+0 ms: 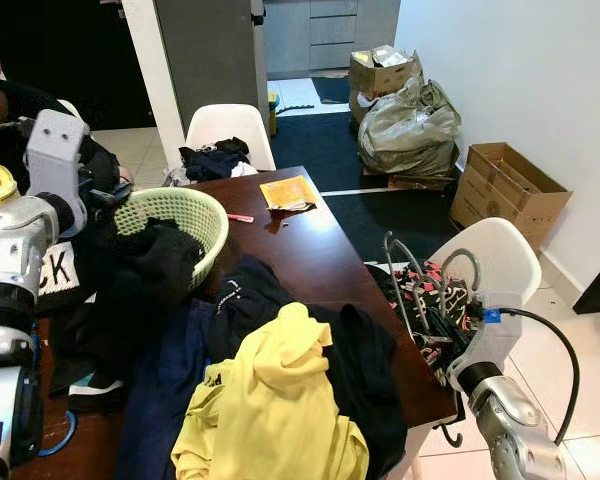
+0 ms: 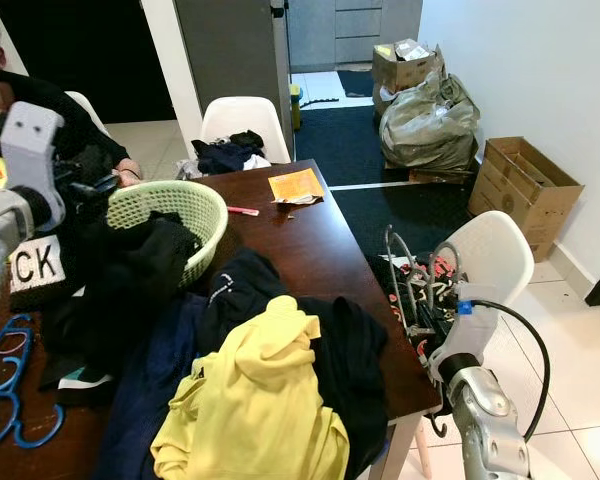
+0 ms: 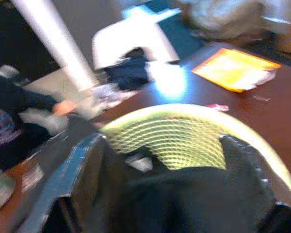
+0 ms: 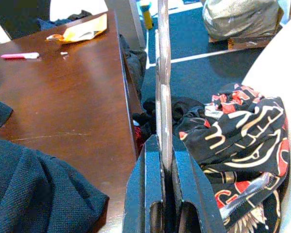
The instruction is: Hang hanger
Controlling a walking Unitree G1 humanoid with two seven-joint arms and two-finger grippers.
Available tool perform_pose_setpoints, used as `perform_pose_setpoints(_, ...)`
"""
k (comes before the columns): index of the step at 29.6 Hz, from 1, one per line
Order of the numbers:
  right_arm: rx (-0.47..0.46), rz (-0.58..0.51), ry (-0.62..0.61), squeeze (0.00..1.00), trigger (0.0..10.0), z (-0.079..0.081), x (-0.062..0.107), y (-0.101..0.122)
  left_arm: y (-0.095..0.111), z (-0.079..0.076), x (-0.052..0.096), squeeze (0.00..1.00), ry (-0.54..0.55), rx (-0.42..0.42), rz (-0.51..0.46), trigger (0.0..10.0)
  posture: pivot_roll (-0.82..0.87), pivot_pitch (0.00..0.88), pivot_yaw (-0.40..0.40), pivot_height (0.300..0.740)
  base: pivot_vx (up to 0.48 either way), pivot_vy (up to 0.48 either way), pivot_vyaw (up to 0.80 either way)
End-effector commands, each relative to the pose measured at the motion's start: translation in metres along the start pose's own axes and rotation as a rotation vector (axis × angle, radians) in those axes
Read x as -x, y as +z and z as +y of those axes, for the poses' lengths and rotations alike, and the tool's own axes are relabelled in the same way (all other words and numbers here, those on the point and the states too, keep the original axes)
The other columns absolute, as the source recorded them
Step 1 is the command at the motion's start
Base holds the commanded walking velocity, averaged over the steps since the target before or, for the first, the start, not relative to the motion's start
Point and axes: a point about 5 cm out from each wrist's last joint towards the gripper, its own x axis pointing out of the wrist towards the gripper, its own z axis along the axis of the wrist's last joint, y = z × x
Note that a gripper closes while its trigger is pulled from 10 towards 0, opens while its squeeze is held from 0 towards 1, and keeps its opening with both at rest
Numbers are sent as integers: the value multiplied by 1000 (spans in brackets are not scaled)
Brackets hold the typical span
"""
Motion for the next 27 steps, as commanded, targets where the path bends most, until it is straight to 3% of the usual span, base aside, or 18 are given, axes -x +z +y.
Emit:
perform_pose_setpoints(1, -18, -1, 19, 0, 10000, 6, -3, 0, 3, 1, 3, 1000, -30, -13, 4, 10000, -11, 23, 43, 740, 0, 0, 0)
perform_pose_setpoints(3, -20, -1, 19, 0, 10000, 6, -3, 0, 11, -3, 7, 1000, -82, -38, -22, 10000, -9, 22, 43, 740, 0, 0, 0)
perform_pose_setpoints(5, -24, -1, 21, 0, 10000, 6, -4, 0, 30, -31, 21, 1000, -295, -118, -96, 10000, -2, 19, 42, 740, 0, 0, 0)
perform_pose_setpoints(7, -24, -1, 21, 0, 10000, 6, -4, 0, 30, -31, 21, 1000, -295, -118, -96, 10000, -2, 19, 42, 740, 0, 0, 0)
perform_pose_setpoints(8, -25, -1, 22, 0, 10000, 7, -5, 0, 34, -49, 29, 1000, -406, -146, -122, 10000, -2, 19, 42, 740, 0, 0, 0)
perform_pose_setpoints(10, -25, -1, 22, 0, 10000, 7, -5, 0, 34, -49, 29, 1000, -406, -146, -122, 10000, -2, 19, 42, 740, 0, 0, 0)
perform_pose_setpoints(11, -28, 0, 24, 0, 10000, 7, -5, 0, 26, -76, 38, 373, -543, -172, -99, 10000, -2, 19, 42, 740, 0, 0, 0)
perform_pose_setpoints(12, -29, 1, 26, 0, 10000, 7, -6, 0, 11, -101, 41, 0, -614, -156, -50, 10000, -2, 19, 42, 740, 0, 0, 0)
perform_pose_setpoints(13, -29, 1, 26, 0, 10000, 7, -6, 0, 11, -101, 41, 0, -614, -156, -50, 10000, -2, 19, 42, 740, 0, 0, 0)
perform_pose_setpoints(14, -31, 1, 27, 0, 10000, 7, -6, 0, -4, -119, 44, 0, -648, -139, 4, 10000, -3, 19, 44, 740, 0, 0, 0)
perform_pose_setpoints(15, -31, 1, 27, 0, 10000, 7, -6, 0, -4, -119, 44, 0, -648, -139, 4, 10000, -3, 19, 44, 740, 0, 0, 0)
perform_pose_setpoints(16, -33, 3, 28, 0, 10000, 7, -6, 0, -18, -133, 44, 0, -622, -92, 62, 10000, -1, 19, 44, 740, 0, 0, 0)
perform_pose_setpoints(20, -34, 3, 28, 0, 10000, 7, -6, 0, -25, -140, 44, 0, -591, -62, 98, 10000, -1, 19, 44, 740, 0, 0, 0)
perform_pose_setpoints(21, -36, 4, 28, 0, 10000, 7, -6, 0, -33, -146, 39, 0, -476, 30, 131, 10000, 2, 21, 44, 740, 0, 0, 0)
perform_pose_setpoints(23, -40, 6, 29, 0, 10000, 6, -6, 0, -43, -154, 36, 0, -322, 120, 177, 10000, 7, 19, 43, 740, 0, 0, 0)
perform_pose_setpoints(26, -41, 6, 30, 0, 10000, 6, -6, 0, -42, -161, 39, 0, -306, 154, 173, 10000, 7, 19, 41, 740, 0, 0, 0)
perform_pose_setpoints(27, -42, 7, 31, 0, 10000, 6, -6, 0, -36, -171, 42, 0, -343, 173, 133, 10000, 10, 20, 39, 740, 0, 0, 0)
